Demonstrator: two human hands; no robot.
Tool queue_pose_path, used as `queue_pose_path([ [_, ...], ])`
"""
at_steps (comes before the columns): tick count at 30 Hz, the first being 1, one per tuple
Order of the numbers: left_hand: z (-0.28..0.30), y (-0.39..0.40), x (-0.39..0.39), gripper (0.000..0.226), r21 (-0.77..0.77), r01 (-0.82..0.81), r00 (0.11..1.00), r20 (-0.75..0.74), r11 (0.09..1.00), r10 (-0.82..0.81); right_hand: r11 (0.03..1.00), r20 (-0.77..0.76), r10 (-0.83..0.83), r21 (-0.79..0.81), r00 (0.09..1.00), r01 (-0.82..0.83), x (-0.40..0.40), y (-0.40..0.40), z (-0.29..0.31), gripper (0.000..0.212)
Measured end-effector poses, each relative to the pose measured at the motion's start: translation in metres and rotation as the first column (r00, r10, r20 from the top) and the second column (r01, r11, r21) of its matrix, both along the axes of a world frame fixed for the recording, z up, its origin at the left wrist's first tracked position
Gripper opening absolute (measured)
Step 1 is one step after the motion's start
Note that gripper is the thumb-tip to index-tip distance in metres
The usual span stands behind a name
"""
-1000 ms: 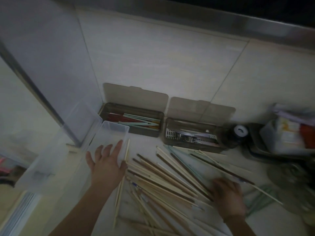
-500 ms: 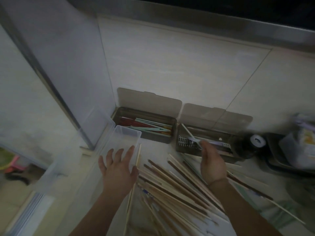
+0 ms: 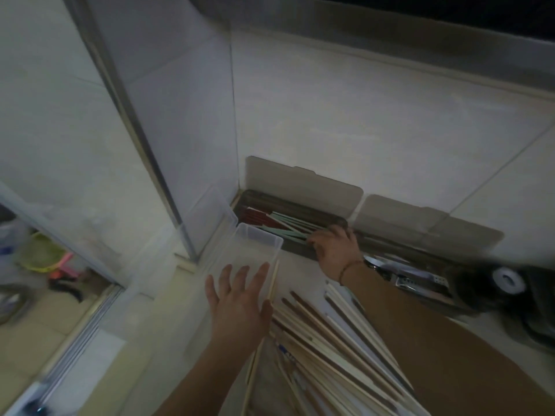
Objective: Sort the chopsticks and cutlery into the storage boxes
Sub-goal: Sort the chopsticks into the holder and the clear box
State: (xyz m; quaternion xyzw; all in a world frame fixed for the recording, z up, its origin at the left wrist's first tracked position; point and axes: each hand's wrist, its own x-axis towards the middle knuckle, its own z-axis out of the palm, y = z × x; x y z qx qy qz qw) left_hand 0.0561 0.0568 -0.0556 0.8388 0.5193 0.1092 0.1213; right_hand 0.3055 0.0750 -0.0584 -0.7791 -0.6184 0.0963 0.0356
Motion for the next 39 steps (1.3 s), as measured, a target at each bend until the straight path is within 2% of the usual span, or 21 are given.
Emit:
queue_pose_path([
  [3, -0.001, 0.000, 0.000, 0.069, -0.002, 0.009, 1.000, 0.011, 1.000, -0.009, 0.977, -0.070, -0.079, 0.192, 0.994, 0.092, 0.007, -0.019, 0.006, 0.024],
  [5, 0.000, 0.000, 0.000, 0.069, -0.006, 0.004, 1.000, 0.011, 1.000, -0.004, 0.916, -0.118, -0.120, 0.369, 0.986, 0.156, 0.012, -0.045, 0.009, 0.019],
  [7, 0.000, 0.000, 0.000, 0.069, -0.017, -0.002, 1.000, 0.003, 1.000, 0.002, 0.855, -0.135, -0.183, 0.466, 0.974, 0.225, 0.019, -0.079, 0.008, 0.019],
  [11, -0.002, -0.001, 0.002, 0.068, -0.008, 0.010, 1.000, 0.003, 1.000, -0.010, 0.797, -0.099, -0.369, 0.478, 0.924, 0.369, 0.027, -0.157, -0.001, 0.013],
  [13, -0.004, -0.002, 0.002, 0.067, 0.023, 0.006, 1.000, 0.015, 1.000, -0.006, 0.800, 0.020, -0.379, 0.510, 0.925, 0.316, 0.022, -0.192, -0.009, 0.012],
  [15, -0.004, -0.002, 0.002, 0.068, 0.037, -0.007, 1.000, 0.025, 0.999, 0.007, 0.834, 0.103, -0.364, 0.478, 0.926, 0.275, 0.016, -0.220, -0.019, 0.016],
  [17, -0.005, 0.000, 0.001, 0.068, 0.028, -0.016, 1.000, 0.008, 0.999, 0.016, 0.883, 0.061, -0.399, 0.295, 0.915, 0.365, 0.013, -0.237, -0.027, 0.022],
  [19, -0.006, 0.002, 0.001, 0.068, 0.008, -0.015, 1.000, -0.013, 1.000, 0.015, 0.865, 0.016, -0.496, 0.100, 0.868, 0.492, 0.009, -0.245, -0.033, 0.019],
  [20, -0.006, 0.002, 0.000, 0.068, -0.004, -0.010, 1.000, -0.021, 1.000, 0.010, 0.847, -0.007, -0.527, 0.079, 0.850, 0.526, 0.005, -0.247, -0.035, 0.018],
  [22, -0.007, 0.003, 0.000, 0.068, -0.014, -0.002, 1.000, -0.029, 1.000, 0.001, 0.824, -0.057, -0.548, 0.132, 0.834, 0.550, -0.003, -0.247, -0.038, 0.015],
  [26, -0.005, 0.003, 0.001, 0.068, -0.011, -0.003, 1.000, -0.030, 1.000, 0.003, 0.722, -0.142, -0.647, 0.199, 0.749, 0.662, -0.014, -0.242, -0.038, 0.009],
  [29, -0.005, 0.003, 0.001, 0.069, -0.021, -0.004, 1.000, -0.029, 1.000, 0.003, 0.693, -0.113, -0.658, 0.297, 0.745, 0.657, -0.017, -0.242, -0.039, 0.003],
  [30, -0.005, 0.003, 0.001, 0.069, -0.024, -0.006, 1.000, -0.029, 1.000, 0.005, 0.673, -0.114, -0.664, 0.338, 0.739, 0.657, -0.016, -0.242, -0.038, 0.011],
  [31, -0.005, 0.003, 0.001, 0.069, -0.027, -0.006, 1.000, -0.030, 1.000, 0.005, 0.654, -0.134, -0.659, 0.384, 0.740, 0.652, -0.013, -0.241, -0.037, 0.017],
  [33, -0.005, 0.003, 0.000, 0.069, -0.031, 0.001, 0.999, -0.032, 1.000, -0.002, 0.607, -0.227, -0.629, 0.453, 0.743, 0.653, -0.005, -0.234, -0.031, 0.015],
  [35, -0.006, 0.003, 0.000, 0.069, -0.021, 0.008, 1.000, -0.030, 1.000, -0.009, 0.596, -0.333, -0.555, 0.480, 0.762, 0.644, 0.001, -0.218, -0.020, 0.014],
  [39, -0.006, 0.003, 0.000, 0.068, -0.014, 0.000, 1.000, -0.021, 1.000, 0.000, 0.648, -0.435, -0.340, 0.534, 0.834, 0.543, 0.009, -0.158, 0.004, 0.022],
])
